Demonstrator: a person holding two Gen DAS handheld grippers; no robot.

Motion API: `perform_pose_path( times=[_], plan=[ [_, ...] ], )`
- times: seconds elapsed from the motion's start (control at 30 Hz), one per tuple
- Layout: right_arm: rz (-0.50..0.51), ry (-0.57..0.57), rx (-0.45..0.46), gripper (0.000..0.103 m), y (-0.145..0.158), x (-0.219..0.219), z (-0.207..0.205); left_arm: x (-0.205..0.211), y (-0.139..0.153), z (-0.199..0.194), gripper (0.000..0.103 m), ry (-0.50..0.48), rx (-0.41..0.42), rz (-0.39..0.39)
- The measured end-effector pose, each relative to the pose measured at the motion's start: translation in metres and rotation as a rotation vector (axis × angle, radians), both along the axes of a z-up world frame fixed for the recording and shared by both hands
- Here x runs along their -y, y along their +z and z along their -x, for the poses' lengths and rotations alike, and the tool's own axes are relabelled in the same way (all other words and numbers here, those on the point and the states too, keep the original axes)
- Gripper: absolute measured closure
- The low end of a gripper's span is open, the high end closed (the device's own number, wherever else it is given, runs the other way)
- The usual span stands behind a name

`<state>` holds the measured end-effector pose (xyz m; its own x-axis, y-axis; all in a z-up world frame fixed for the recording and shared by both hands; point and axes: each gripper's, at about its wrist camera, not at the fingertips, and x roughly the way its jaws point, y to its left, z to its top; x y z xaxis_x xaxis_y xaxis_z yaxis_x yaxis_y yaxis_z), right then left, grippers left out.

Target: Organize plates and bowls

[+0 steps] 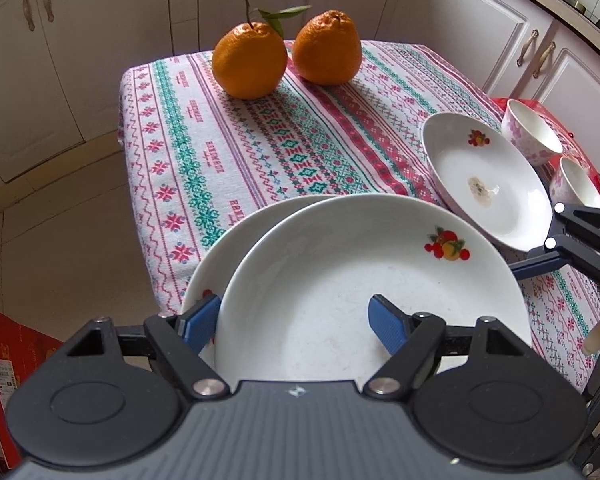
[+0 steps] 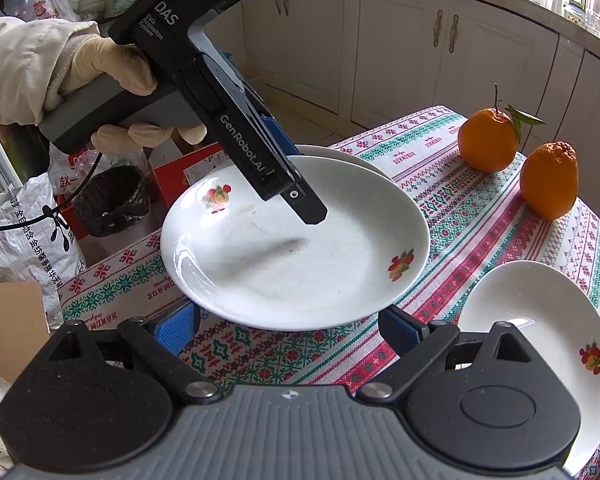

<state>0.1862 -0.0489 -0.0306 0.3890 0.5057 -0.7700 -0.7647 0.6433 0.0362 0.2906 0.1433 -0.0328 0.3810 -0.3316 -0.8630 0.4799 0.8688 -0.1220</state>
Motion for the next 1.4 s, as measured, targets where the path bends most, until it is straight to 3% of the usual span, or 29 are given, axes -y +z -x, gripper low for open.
perform_pose_path(
  times=[0.77,1.1,1.27,1.4],
  plan=[
    [-0.032,-0.163,0.009,0.000,0.003,0.038,0.029,0.003,0.009,0.018,0.018,0.016,0.129,-0.115],
    [-0.023,-0.284,0.062,0.000,0.007,0.062,0.043,0.030,0.039,0.059,0.013,-0.034,0.269,-0.082],
    [0.013,-0.387,0.101,0.000,0.003,0.080,0.048,0.049,0.048,0.075,0.011,-0.074,0.292,-0.046],
    [0.031,-0.483,0.073,0.000,-0.009,0.097,0.046,0.065,0.049,0.080,0.010,-0.103,0.299,-0.031]
  ],
)
